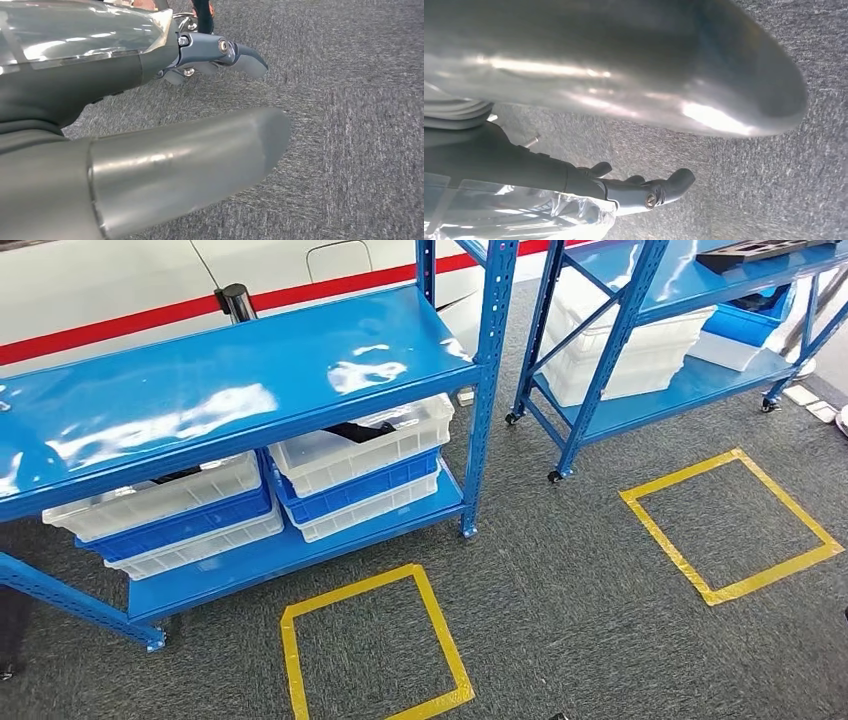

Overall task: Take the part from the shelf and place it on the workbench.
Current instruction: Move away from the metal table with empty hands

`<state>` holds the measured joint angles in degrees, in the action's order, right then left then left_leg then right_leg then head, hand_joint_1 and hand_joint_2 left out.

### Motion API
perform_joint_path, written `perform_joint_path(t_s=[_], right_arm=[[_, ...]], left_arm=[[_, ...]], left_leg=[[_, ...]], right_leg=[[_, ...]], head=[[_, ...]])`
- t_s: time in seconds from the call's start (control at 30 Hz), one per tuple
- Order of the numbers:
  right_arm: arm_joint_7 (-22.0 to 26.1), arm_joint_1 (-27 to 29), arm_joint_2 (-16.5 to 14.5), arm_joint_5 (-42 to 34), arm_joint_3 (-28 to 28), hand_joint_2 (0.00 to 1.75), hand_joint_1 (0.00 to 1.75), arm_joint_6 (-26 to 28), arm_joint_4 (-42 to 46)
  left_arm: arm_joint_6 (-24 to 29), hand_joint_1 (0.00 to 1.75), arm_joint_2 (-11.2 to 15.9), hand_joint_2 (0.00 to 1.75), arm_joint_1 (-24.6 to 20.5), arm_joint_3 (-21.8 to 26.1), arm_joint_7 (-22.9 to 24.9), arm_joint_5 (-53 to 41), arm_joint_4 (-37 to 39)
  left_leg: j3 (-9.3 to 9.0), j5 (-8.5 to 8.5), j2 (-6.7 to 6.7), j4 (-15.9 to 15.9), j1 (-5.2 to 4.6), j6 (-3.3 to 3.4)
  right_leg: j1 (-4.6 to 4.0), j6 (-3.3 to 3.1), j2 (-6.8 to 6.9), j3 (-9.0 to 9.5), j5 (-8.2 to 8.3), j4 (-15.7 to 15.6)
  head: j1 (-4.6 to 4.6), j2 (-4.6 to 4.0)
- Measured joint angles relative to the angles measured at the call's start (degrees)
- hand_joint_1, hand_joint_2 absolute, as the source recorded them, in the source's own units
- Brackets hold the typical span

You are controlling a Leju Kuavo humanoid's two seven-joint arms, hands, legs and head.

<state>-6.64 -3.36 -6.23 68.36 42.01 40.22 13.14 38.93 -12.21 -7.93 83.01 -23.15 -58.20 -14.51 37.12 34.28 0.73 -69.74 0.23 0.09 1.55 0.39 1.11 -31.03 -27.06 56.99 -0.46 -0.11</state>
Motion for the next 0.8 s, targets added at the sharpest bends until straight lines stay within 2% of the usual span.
perform_joint_path(t_s=[0.03,0.07,0.1,0.17,0.2,0.23,0.27,0.33,0.37,0.4,0.47,0.53,0.57,0.6,0.63,0.67,0.7,0.73,0.8], right_arm=[[-0.04,0.08,-0.01,-0.04,0.16,0.0,0.0,0.0,0.0],[-0.04,0.14,-0.03,-0.08,0.39,0.0,0.0,0.0,0.0],[-0.02,0.16,-0.06,-0.1,0.65,0.0,0.0,-0.01,0.01],[0.14,0.16,-0.15,-0.02,1.13,0.0,0.0,0.0,0.02],[0.28,0.18,-0.22,0.09,1.31,0.0,0.0,0.01,0.02],[0.46,0.19,-0.28,0.24,1.47,0.0,0.0,0.01,0.03],[0.63,0.2,-0.34,0.42,1.62,0.0,0.0,0.01,0.05],[0.84,0.16,-0.48,0.97,1.94,0.0,0.0,0.0,0.13],[0.83,0.14,-0.51,1.29,2.1,0.0,0.0,0.01,0.18],[0.77,0.14,-0.55,1.59,2.26,0.0,0.0,0.01,0.23],[0.66,0.28,-0.55,1.95,2.55,0.0,0.0,0.02,0.28],[0.61,0.57,-0.54,2.03,2.74,0.0,0.0,0.02,0.28],[0.58,0.69,-0.51,2.03,2.81,0.0,0.0,0.02,0.28],[0.54,0.77,-0.48,2.03,2.87,0.0,0.0,0.02,0.28],[0.49,0.79,-0.44,2.06,2.94,0.0,0.0,0.02,0.29],[0.45,0.78,-0.4,2.13,3.01,0.0,0.0,0.01,0.29],[0.4,0.72,-0.38,2.26,3.08,0.0,0.0,0.01,0.3],[0.34,0.64,-0.37,2.42,3.13,0.0,0.0,0.01,0.31],[0.18,0.48,-0.39,2.73,3.21,0.0,0.0,0.02,0.31]], left_arm=[[0.0,0.0,0.01,0.0,0.0,0.07,-0.19,-0.25,0.0],[0.0,0.0,0.03,0.0,0.01,0.18,-0.38,-0.41,0.01],[0.0,0.0,0.08,0.0,0.01,0.31,-0.54,-0.54,0.01],[0.0,0.0,0.19,0.0,-0.02,0.52,-0.78,-0.64,0.01],[0.0,0.0,0.25,0.0,-0.1,0.57,-0.84,-0.71,0.01],[0.0,0.0,0.29,0.0,-0.16,0.65,-0.86,-0.82,0.01],[0.0,0.0,0.33,0.0,-0.19,0.77,-0.84,-0.97,0.01],[0.0,0.0,0.35,0.0,-0.15,1.12,-0.67,-1.37,-0.02],[0.0,0.0,0.3,0.0,-0.11,1.3,-0.57,-1.54,-0.04],[0.0,0.0,0.25,0.0,-0.12,1.46,-0.49,-1.67,-0.09],[0.0,0.0,0.15,0.0,-0.15,1.82,-0.4,-1.81,-0.18],[0.0,0.0,0.13,0.0,-0.15,2.14,-0.36,-1.89,-0.24],[0.0,0.0,0.09,0.0,-0.14,2.23,-0.33,-1.9,-0.24],[0.0,0.0,0.05,0.0,-0.13,2.32,-0.31,-1.92,-0.24],[0.0,0.0,0.01,0.0,-0.13,2.38,-0.28,-1.97,-0.24],[0.0,0.0,-0.03,0.0,-0.12,2.43,-0.25,-2.1,-0.25],[0.0,0.0,-0.04,0.0,-0.13,2.49,-0.21,-2.23,-0.26],[0.0,0.0,-0.04,0.0,-0.13,2.58,-0.16,-2.39,-0.28],[0.0,0.0,-0.04,0.0,-0.13,2.81,-0.04,-2.65,-0.33]], left_leg=[[1.65,0.82,-0.2,-2.86,0.21,-0.22],[2.36,0.49,-0.37,-3.75,0.36,-0.34],[1.95,-0.85,-0.61,-2.47,0.47,-0.36],[-1.78,-4.93,-2.14,5.1,0.47,-0.01],[-3.63,-6.3,-3.06,8.69,0.32,0.24],[-4.91,-7.03,-3.71,11.18,0.13,0.55],[-5.4,-7.12,-4.0,12.23,-0.08,0.85],[-5.47,-7.19,-3.19,12.65,-0.28,1.56],[-5.68,-7.46,-2.87,13.03,-0.24,1.93],[-5.91,-7.8,-2.57,13.43,-0.14,2.37],[-6.16,-8.19,-2.0,13.94,-0.02,2.92],[-6.1,-8.18,-1.23,13.92,-0.1,3.12],[-6.12,-8.16,-0.8,13.88,-0.15,3.12],[-6.19,-8.11,-0.37,13.84,-0.18,3.06],[-6.3,-8.02,0.01,13.77,-0.18,2.94],[-6.39,-7.88,0.32,13.65,-0.19,2.73],[-6.44,-7.61,0.59,13.39,-0.33,2.43],[-6.43,-7.34,0.73,13.17,-0.46,2.14],[-6.36,-6.92,0.85,12.88,-0.66,1.63]], right_leg=[[-0.03,-0.05,0.51,0.01,-0.06,0.0],[-0.04,-0.08,1.01,0.03,-0.12,0.01],[-0.03,-0.05,1.47,0.11,-0.18,0.01],[-0.04,0.11,2.28,0.39,-0.33,0.0],[-0.23,0.37,2.59,0.51,-0.48,0.01],[-0.38,0.62,2.91,0.64,-0.61,0.01],[-0.51,0.95,3.22,0.77,-0.73,-0.02],[-0.61,1.68,3.83,1.03,-0.84,-0.21],[-0.59,2.0,3.52,1.03,-1.06,0.08],[-0.59,2.07,2.7,0.57,-1.76,1.24],[-0.5,1.64,0.47,-2.19,-4.74,7.25],[-0.5,1.34,-0.51,-6.15,-7.79,15.01],[-0.52,1.57,-0.62,-7.15,-8.15,16.78],[-0.54,2.02,-0.67,-6.95,-7.42,16.07],[-0.53,2.54,-0.71,-5.53,-5.83,12.93],[-0.47,3.0,-0.82,-3.42,-3.93,8.41],[-0.49,3.11,-0.95,-1.56,-2.31,4.3],[-0.51,2.89,-1.05,-0.32,-1.3,1.53],[-0.73,1.91,-1.14,0.33,-0.82,0.07]], head=[[0.01,0.0],[0.01,0.0],[0.01,0.0],[0.01,0.0],[0.02,0.0],[0.06,0.0],[0.09,0.0],[0.13,0.0],[0.15,0.0],[0.18,0.0],[0.33,0.0],[0.45,0.0],[0.45,0.0],[0.47,0.0],[0.48,0.0],[0.48,0.0],[0.49,0.0],[0.49,0.0],[0.47,0.0]])
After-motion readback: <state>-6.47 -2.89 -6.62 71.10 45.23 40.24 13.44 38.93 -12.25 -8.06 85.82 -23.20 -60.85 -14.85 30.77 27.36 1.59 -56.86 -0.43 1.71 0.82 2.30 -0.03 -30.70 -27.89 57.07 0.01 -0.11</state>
